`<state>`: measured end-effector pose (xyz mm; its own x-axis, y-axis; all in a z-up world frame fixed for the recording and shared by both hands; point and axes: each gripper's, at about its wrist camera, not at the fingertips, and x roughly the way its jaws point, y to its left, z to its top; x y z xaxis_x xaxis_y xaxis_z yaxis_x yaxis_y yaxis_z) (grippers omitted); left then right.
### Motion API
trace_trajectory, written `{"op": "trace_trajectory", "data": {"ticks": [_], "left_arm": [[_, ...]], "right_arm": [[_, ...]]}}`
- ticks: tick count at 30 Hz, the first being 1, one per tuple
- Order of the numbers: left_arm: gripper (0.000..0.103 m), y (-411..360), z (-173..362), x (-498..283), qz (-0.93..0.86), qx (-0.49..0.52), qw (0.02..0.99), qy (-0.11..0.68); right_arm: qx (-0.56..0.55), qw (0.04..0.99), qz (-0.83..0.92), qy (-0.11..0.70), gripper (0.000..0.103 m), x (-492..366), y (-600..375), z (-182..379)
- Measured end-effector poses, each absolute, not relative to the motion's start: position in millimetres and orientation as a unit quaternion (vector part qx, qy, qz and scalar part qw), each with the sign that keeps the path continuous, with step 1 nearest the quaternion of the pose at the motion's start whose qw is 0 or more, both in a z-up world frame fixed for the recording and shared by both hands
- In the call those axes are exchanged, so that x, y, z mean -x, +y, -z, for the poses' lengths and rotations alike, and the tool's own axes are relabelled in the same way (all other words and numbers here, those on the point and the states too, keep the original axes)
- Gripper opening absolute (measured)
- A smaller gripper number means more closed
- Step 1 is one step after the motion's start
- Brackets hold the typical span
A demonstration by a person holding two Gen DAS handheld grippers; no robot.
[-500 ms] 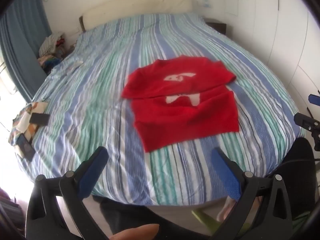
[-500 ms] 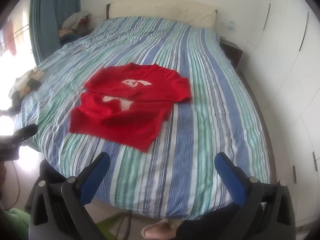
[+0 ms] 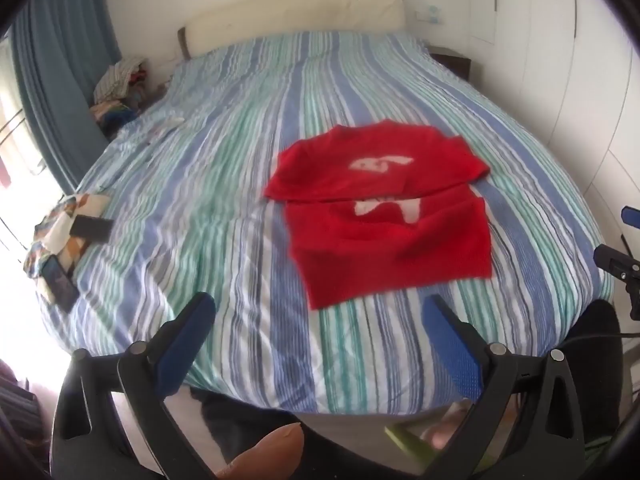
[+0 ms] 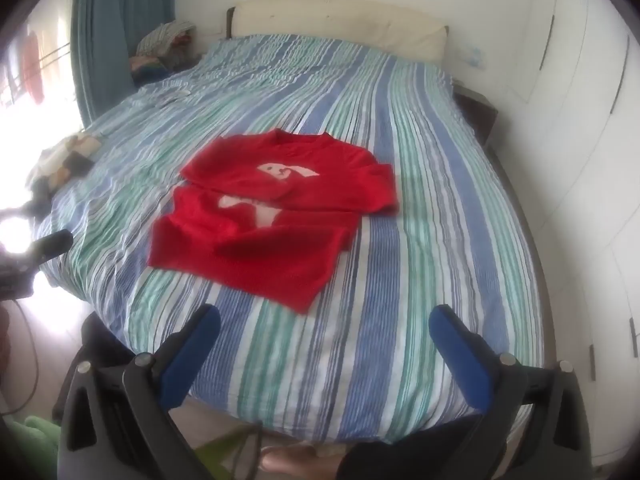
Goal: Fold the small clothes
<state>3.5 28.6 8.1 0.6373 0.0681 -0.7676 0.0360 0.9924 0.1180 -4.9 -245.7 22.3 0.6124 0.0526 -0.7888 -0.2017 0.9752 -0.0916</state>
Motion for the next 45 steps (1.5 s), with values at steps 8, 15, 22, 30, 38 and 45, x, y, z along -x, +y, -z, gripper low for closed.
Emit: {"op": "trace_trajectory", "data": {"ticks": [8, 15, 22, 30, 38, 45], "left_arm": [[0.103, 32.3, 0.1, -6.7, -0.003, -0.039, 0.893, 0.449], [0.103, 27.7, 0.4, -10.8, 0.011, -0.038, 0.889, 0.456], [0.103, 27.1, 4.5, -11.2, 0.004, -0.046, 0.889, 0.455], [0.103, 27.4, 3.6, -10.9, 0.013, -0.038, 0.890, 0.454], [0.103, 27.1, 2.6, -10.7, 0.018, -0.031, 0.890, 0.454], [0.103, 25.5, 2.6, -9.4, 0.019, -0.033, 0.891, 0.452]], "right_arm": [[0.073, 0.898, -0.082, 0.425, 0.103, 3.2, -247.1, -25.6], [0.049, 0.913, -0.063, 0.399, 0.103, 1.3, -261.1, -32.4], [0.076, 0.894, -0.087, 0.432, 0.103, -3.5, -251.4, -18.1], [0.060, 0.894, -0.098, 0.434, 0.103, -2.1, -246.2, -16.1], [0.057, 0.894, -0.099, 0.433, 0.103, -2.8, -244.1, -17.3], [0.060, 0.895, -0.101, 0.430, 0.103, -2.0, -239.8, -17.2]]}}
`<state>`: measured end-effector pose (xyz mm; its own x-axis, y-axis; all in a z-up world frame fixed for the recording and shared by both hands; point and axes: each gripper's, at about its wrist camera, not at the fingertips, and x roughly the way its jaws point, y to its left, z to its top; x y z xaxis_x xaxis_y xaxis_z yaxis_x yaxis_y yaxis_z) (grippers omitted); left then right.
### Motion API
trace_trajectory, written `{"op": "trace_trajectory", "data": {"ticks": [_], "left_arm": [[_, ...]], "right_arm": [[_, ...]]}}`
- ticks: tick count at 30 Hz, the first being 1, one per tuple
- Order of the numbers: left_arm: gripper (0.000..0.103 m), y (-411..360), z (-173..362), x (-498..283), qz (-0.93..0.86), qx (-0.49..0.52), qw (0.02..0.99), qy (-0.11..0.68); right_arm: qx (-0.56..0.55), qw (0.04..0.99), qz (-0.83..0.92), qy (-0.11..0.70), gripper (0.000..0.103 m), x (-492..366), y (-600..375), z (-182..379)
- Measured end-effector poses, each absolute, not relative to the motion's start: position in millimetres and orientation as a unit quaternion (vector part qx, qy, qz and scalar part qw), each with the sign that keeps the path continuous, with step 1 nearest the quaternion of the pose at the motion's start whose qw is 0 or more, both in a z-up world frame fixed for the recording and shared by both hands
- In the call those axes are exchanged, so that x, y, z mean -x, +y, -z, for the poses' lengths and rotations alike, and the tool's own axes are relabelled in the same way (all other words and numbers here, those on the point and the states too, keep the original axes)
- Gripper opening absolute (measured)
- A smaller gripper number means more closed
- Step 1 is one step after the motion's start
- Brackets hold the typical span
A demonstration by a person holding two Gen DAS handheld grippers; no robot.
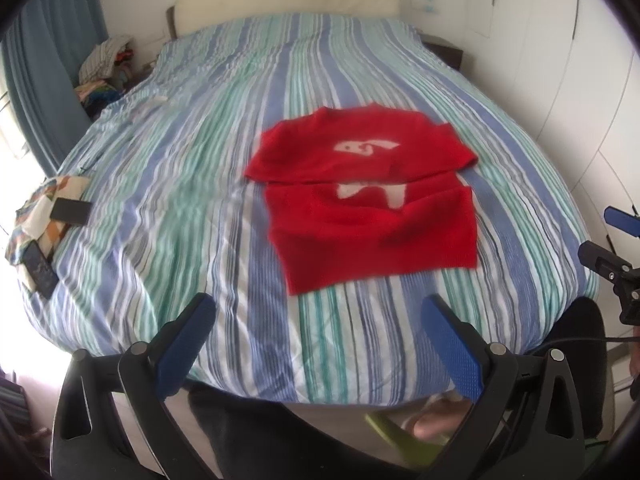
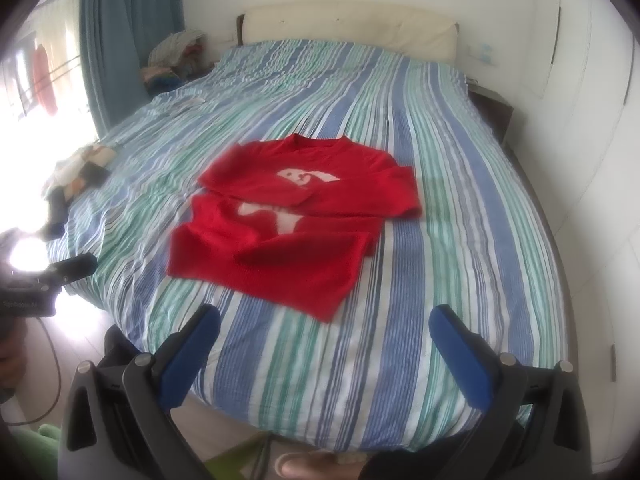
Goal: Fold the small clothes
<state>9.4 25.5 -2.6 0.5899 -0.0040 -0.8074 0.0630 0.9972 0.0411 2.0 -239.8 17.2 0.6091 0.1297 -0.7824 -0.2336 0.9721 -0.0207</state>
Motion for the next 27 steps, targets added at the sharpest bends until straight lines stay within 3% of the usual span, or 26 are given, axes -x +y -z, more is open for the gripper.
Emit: {"op": "trace_trajectory", "data": {"ticks": [27], "left_arm": [[0.103, 24.7, -1.9, -13.8, 0.022, -0.027, 0.892, 0.451]], "right_arm": [[0.061, 0.897, -0.098, 0.428, 0.103, -3.7, -241.0, -21.4]]}}
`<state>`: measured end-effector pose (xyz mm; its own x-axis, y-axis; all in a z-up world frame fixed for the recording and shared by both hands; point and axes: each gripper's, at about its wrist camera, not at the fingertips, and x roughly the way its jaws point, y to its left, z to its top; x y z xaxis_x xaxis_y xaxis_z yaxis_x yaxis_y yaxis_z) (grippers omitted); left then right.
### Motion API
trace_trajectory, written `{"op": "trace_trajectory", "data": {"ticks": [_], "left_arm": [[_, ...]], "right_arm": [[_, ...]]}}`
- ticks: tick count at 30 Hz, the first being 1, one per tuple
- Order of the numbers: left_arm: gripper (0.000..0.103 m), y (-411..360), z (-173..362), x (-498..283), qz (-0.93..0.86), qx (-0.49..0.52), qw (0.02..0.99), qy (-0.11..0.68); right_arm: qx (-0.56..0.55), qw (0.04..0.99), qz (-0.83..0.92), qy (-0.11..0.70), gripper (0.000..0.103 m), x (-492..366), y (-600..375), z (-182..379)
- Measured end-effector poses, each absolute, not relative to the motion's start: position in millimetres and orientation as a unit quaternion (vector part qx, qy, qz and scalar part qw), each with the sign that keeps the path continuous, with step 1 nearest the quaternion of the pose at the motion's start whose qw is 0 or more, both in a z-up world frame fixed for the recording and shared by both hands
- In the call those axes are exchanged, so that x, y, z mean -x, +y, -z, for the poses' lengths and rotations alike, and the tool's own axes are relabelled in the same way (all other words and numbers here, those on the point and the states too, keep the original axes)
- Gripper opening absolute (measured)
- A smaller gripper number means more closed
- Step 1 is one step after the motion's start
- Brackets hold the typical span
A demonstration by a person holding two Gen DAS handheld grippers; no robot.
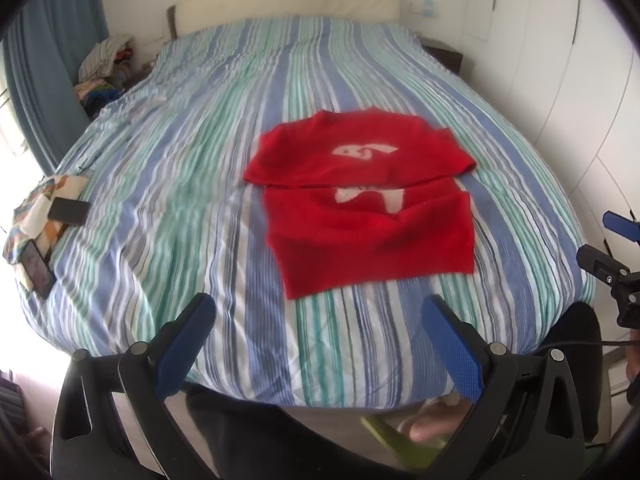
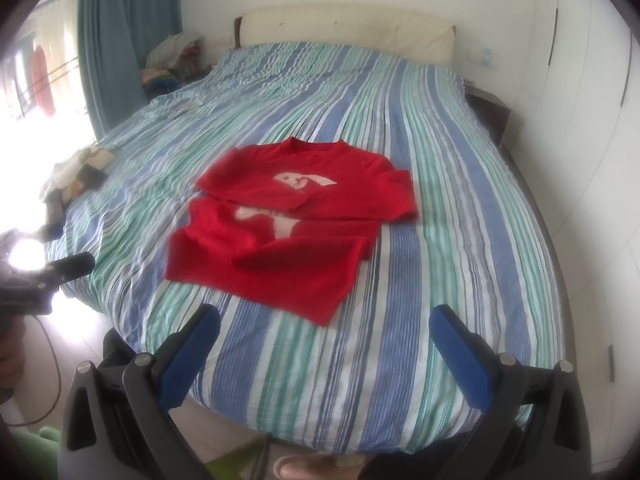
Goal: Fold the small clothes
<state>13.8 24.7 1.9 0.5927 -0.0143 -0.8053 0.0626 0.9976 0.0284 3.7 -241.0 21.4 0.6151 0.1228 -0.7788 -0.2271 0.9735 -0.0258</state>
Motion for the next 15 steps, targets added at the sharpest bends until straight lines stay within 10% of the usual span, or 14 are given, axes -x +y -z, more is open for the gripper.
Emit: {"op": "trace_trajectory", "data": {"ticks": [15], "left_arm": [[0.103, 24.2, -1.5, -13.5, 0.022, -0.026, 0.893, 0.448]], "right_arm": [[0.059, 0.897, -0.095, 0.427, 0.103, -3.1, -243.4, -20.0]]}}
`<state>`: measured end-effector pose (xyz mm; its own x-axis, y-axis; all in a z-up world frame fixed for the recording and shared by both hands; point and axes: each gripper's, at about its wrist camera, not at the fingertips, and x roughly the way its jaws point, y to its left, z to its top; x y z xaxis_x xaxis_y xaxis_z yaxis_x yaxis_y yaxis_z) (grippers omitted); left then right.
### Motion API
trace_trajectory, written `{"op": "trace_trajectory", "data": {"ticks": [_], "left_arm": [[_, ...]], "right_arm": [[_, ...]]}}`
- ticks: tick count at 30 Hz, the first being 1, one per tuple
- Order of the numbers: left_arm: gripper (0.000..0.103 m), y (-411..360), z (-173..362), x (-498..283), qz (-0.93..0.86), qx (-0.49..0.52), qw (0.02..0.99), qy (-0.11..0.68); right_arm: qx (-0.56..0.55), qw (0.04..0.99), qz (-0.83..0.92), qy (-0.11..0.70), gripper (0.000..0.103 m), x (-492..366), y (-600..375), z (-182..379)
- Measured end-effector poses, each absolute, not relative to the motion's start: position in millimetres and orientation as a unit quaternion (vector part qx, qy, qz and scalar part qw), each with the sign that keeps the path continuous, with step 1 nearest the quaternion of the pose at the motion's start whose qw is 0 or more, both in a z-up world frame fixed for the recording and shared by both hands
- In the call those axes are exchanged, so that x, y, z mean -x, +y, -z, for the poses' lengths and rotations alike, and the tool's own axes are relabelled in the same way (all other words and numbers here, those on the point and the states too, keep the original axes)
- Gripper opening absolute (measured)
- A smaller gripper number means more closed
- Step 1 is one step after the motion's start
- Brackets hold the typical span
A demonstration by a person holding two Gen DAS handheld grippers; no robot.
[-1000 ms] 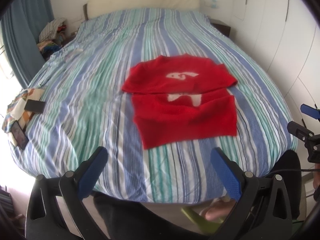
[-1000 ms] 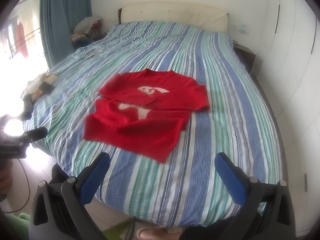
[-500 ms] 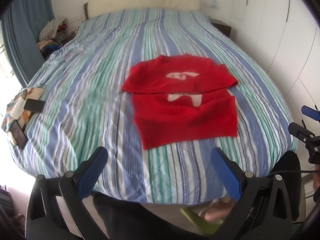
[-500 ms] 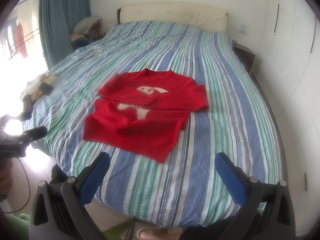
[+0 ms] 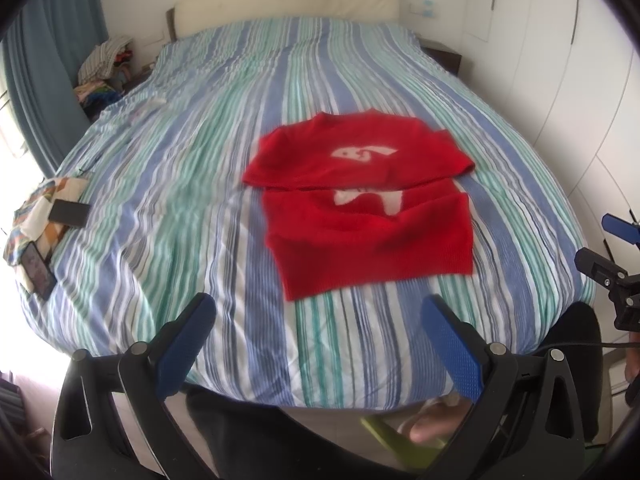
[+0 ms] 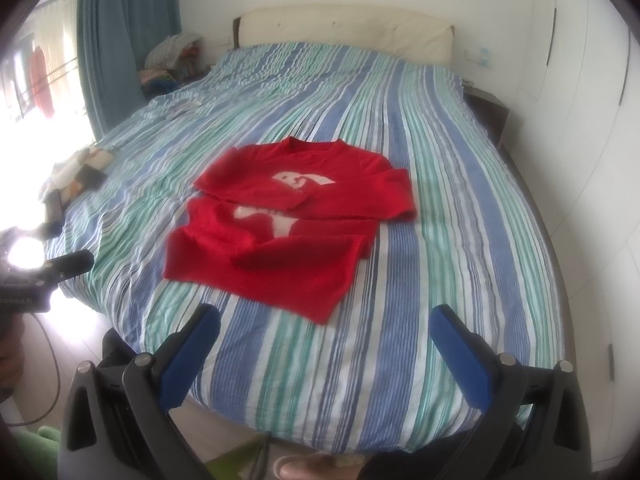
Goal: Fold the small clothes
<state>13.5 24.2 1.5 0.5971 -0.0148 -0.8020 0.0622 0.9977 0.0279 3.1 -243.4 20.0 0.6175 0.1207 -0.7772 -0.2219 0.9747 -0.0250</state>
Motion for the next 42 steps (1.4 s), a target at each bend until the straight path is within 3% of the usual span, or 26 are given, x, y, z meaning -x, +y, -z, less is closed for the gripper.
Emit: {"op": "trace_trajectory", "data": {"ticks": [20, 26, 30, 35, 38, 40, 42], "left_arm": [[0.103, 26.3, -0.9, -11.0, 0.022, -0.024, 0.893, 0.449], [0.103, 50.2, 9.8, -12.4, 0.014, 0.020, 0.887, 0.462], [0.103, 70.0, 34.4, -23.6, 0.018, 0.051, 0.879, 0.474], [0.102, 97.4, 111.5, -65.0, 0.035, 0.084, 0.860, 0.502], [0.099, 103.3, 155.7, -92.6, 0.043, 0.103, 0.845, 0.523], [0.082, 96.6, 169.6, -105.9, 0.053, 0.090, 0.844, 0.526], [0.076, 87.2, 175.9, -116.5, 0.075, 0.083, 0.843, 0.526]], "right_arm": [[0.061, 0.897, -0.097, 0.427, 0.103, 0.5, -239.3, -16.3], [0.064, 0.899, -0.091, 0.424, 0.103, -1.5, -239.3, -16.8], [0.063, 0.903, -0.088, 0.415, 0.103, 1.7, -242.9, -17.4], [0.057, 0.900, -0.106, 0.419, 0.103, -10.6, -257.0, 25.2], [0.047, 0.887, -0.159, 0.431, 0.103, -31.1, -262.0, 74.8], [0.016, 0.872, -0.189, 0.451, 0.103, -49.9, -265.2, 108.9], [-0.028, 0.859, -0.201, 0.471, 0.102, -70.0, -269.1, 138.5]]}}
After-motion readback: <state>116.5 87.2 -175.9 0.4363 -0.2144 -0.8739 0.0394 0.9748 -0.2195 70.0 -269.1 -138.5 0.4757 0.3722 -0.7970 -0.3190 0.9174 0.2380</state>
